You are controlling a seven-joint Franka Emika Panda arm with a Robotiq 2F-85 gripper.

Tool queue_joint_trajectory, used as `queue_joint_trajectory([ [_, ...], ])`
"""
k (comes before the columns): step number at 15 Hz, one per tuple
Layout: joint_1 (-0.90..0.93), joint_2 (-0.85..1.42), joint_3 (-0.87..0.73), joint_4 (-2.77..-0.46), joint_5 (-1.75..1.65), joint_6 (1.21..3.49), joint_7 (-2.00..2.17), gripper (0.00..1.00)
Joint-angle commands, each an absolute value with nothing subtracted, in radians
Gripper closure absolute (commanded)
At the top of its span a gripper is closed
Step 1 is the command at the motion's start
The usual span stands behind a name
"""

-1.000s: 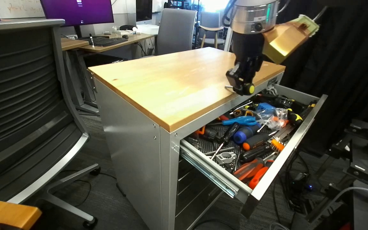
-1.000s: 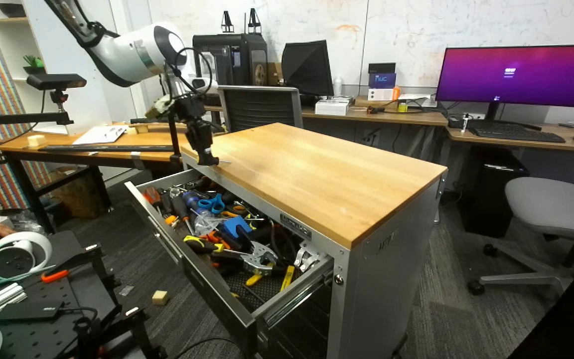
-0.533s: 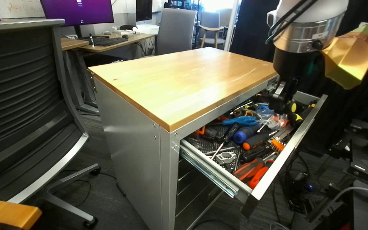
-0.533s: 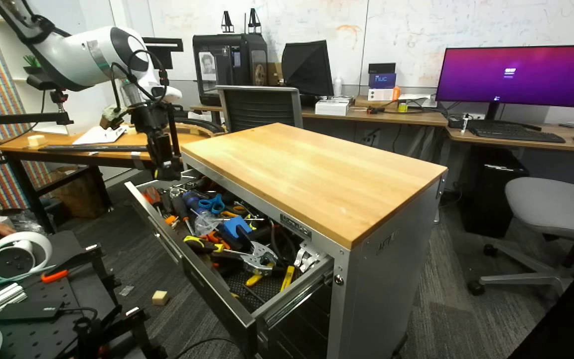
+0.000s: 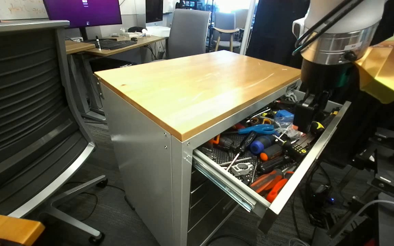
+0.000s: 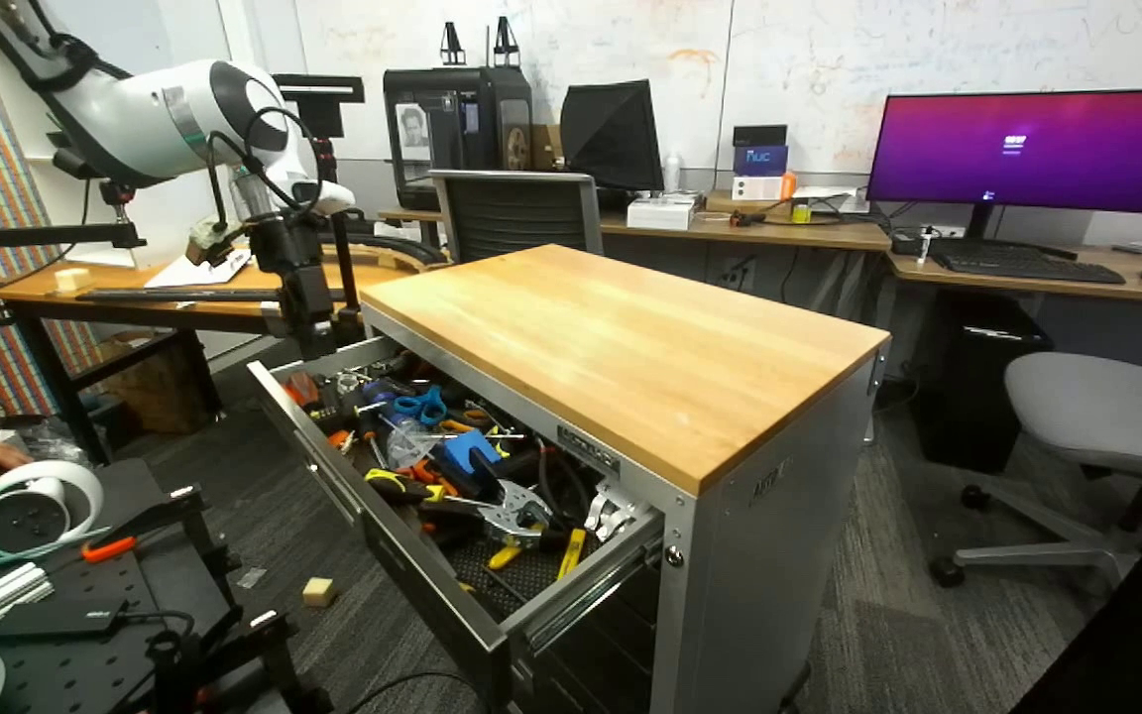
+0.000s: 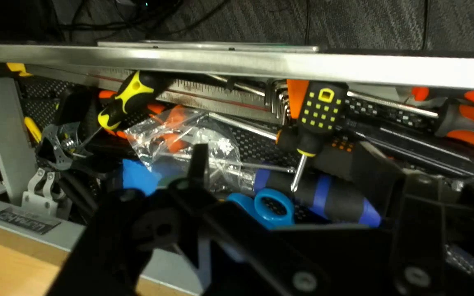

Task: Put the screwdriver inside the drawer then push the drawer closed

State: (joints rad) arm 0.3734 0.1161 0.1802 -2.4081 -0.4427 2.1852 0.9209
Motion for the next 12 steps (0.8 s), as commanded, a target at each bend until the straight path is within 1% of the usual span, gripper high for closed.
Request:
queue_joint_trajectory([
  [1, 0.332, 0.076, 0.215, -2.501, -0.286, 2.212, 0.796, 0.0],
  [5, 0.315, 0.131, 0.237, -2.562, -0.074, 2.26, 0.56, 0.0],
  [6, 0.312, 0.147, 0.241, -2.564, -0.038, 2.254, 0.497, 0.25],
  [7, 0.31, 0.163, 0.242, -2.56, -0.01, 2.239, 0.444, 0.25],
  [10, 0.318, 0.218, 0.223, -2.533, -0.036, 2.235, 0.426, 0.51],
  [12, 0.328, 0.265, 0.209, -2.506, -0.084, 2.252, 0.458, 0.65],
])
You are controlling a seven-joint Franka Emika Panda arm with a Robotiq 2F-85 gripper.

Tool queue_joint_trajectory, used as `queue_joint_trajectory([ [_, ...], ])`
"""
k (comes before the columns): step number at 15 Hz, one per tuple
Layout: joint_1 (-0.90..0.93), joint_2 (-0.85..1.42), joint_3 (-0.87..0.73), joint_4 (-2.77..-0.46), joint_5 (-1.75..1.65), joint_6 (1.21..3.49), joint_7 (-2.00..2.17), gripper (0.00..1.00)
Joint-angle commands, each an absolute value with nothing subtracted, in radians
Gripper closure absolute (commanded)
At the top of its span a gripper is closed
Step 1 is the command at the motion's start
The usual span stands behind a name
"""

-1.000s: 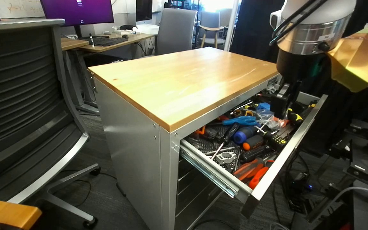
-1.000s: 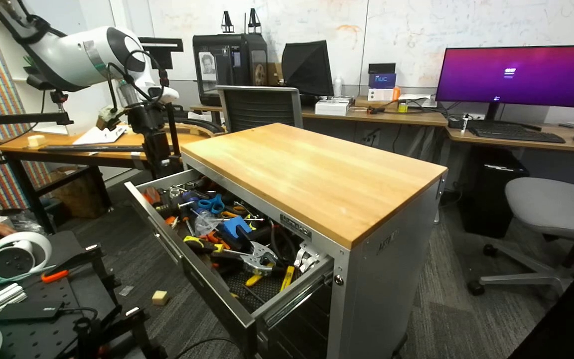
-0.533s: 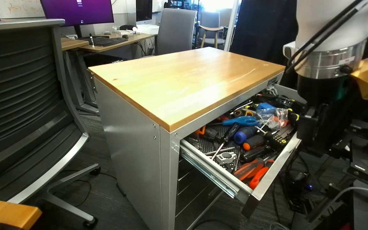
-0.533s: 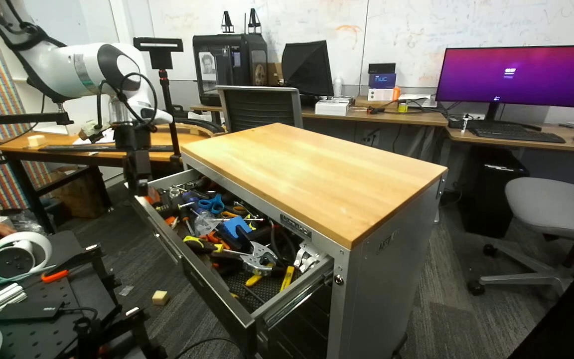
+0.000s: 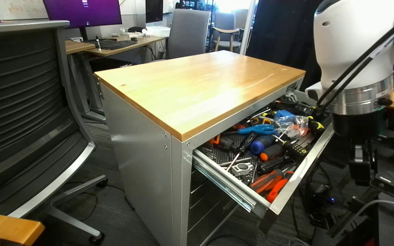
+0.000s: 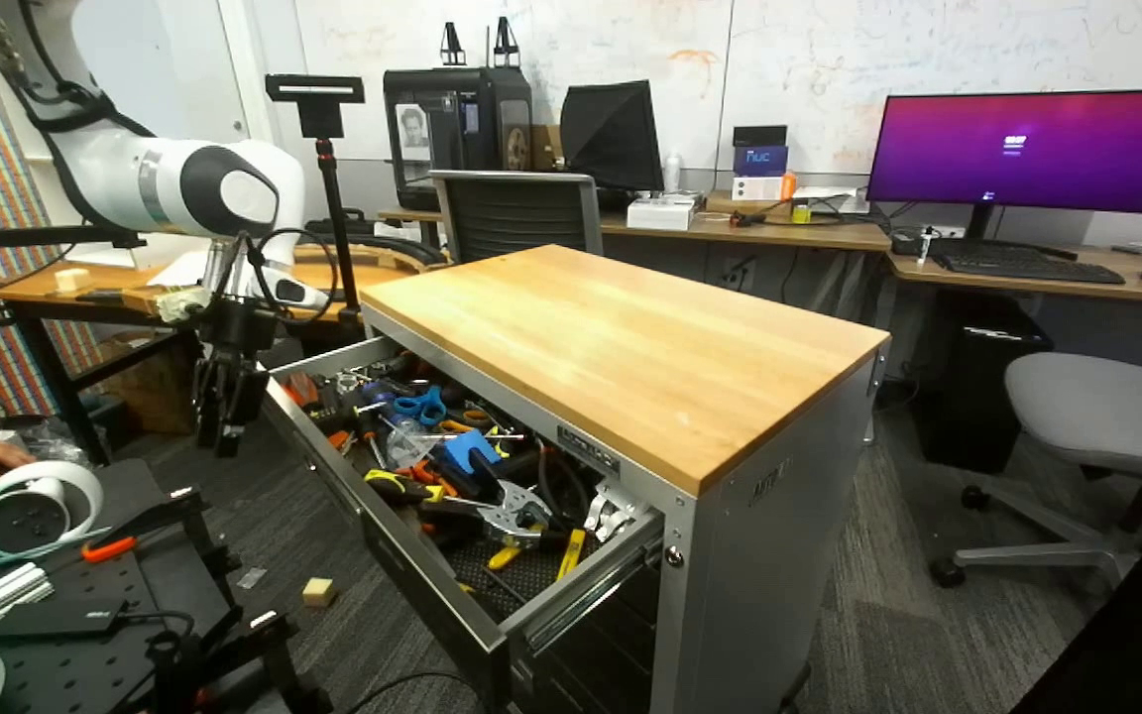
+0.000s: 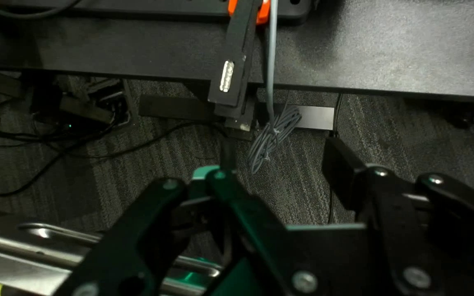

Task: Put the screwdriver inside the drawer then push the drawer closed

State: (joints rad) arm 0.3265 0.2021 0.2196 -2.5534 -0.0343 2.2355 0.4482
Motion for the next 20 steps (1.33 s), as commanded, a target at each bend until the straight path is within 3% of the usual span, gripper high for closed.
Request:
queue_joint_trajectory([
  [1, 0.333, 0.288, 0.2, -2.488, -0.11, 2.264, 0.47, 0.73],
  [3, 0.35, 0.33, 0.172, -2.446, -0.196, 2.296, 0.516, 0.89],
  [5, 0.374, 0.365, 0.139, -2.396, -0.294, 2.329, 0.574, 0.98],
  [13, 0.485, 0.429, 0.047, -2.219, -0.727, 2.307, 0.94, 0.94],
  [20, 0.485, 0.511, 0.083, -2.098, -0.966, 2.306, 1.067, 0.95],
])
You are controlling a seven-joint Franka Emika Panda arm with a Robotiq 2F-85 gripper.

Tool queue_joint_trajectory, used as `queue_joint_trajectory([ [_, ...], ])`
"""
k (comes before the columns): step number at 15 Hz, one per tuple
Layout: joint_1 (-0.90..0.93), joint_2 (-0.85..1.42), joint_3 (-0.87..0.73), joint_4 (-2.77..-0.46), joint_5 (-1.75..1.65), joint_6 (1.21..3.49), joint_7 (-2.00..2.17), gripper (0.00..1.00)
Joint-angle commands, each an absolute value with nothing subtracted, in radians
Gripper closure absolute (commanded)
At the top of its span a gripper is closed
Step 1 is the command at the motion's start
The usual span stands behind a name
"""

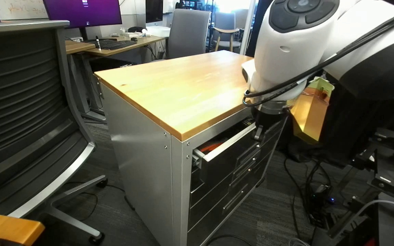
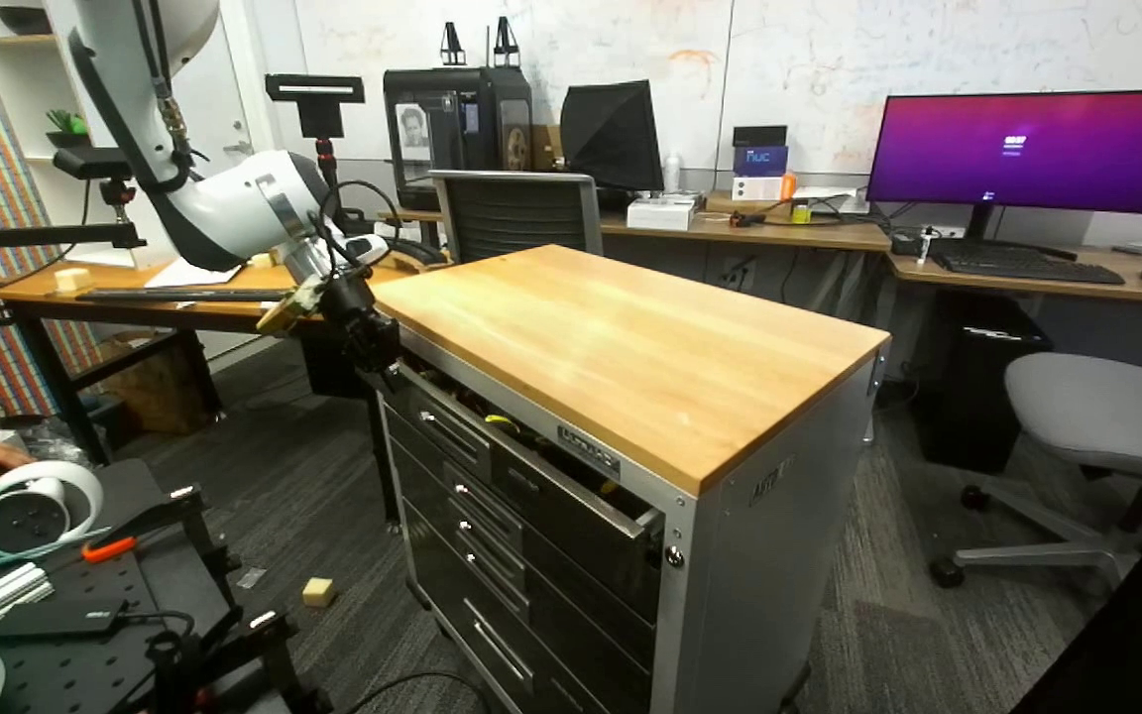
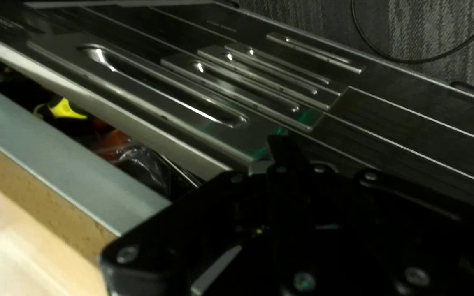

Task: Put the screwdriver inside the drawer then push the drawer closed

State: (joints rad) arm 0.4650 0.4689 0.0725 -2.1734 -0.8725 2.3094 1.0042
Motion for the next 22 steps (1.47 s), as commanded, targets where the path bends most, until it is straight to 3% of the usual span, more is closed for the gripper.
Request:
queue_joint_trajectory([
  [1, 0.498, 0.512, 0.084, -2.093, -1.009, 2.298, 1.095, 0.95],
  [12, 0.474, 0.505, 0.174, -2.071, -1.275, 2.22, 1.304, 0.93],
  [13, 0.456, 0.49, 0.193, -2.083, -1.233, 2.226, 1.25, 0.69],
  [15, 0.414, 0.419, 0.232, -2.131, -1.147, 2.242, 1.161, 0.66],
  [20, 0.296, 0.204, 0.334, -2.196, -0.73, 2.237, 0.795, 0.28],
  [22, 0.177, 0.143, 0.461, -2.212, -0.559, 2.236, 0.633, 0.13],
])
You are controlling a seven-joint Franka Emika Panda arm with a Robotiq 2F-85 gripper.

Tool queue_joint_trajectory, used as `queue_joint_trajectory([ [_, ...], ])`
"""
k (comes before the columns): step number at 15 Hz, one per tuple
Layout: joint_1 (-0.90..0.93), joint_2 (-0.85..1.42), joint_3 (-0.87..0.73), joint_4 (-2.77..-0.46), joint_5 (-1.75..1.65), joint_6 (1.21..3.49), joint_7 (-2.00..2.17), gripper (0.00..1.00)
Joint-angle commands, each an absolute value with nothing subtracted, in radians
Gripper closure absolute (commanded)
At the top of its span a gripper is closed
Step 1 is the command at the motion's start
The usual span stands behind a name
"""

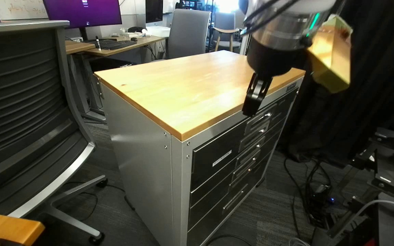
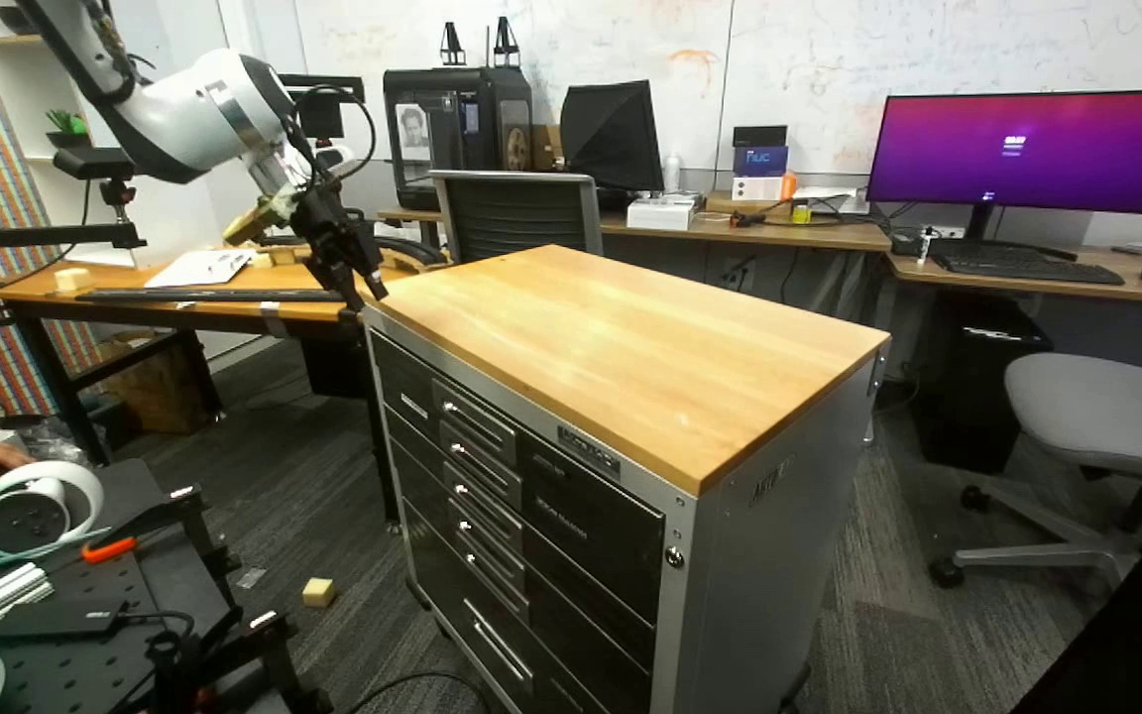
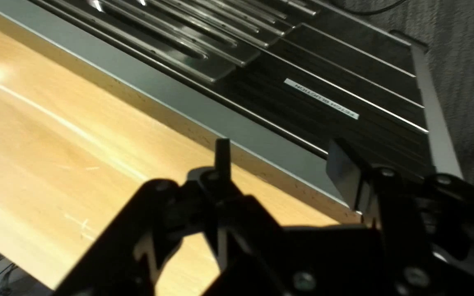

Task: Put the screwdriver inside the drawer then push the drawer closed

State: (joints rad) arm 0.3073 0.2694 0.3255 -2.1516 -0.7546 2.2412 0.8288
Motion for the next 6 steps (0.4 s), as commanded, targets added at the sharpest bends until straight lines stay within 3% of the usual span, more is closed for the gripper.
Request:
queue_joint_trajectory([
  [1, 0.149, 0.107, 0.501, -2.217, -0.476, 2.237, 0.554, 0.04],
  [4, 0.045, 0.036, 0.628, -2.184, -0.229, 2.161, 0.323, 0.0],
  [5, 0.202, 0.097, 0.468, -2.185, -0.331, 2.214, 0.439, 0.01],
  [6, 0.178, 0.072, 0.5, -2.181, -0.276, 2.189, 0.387, 0.0],
])
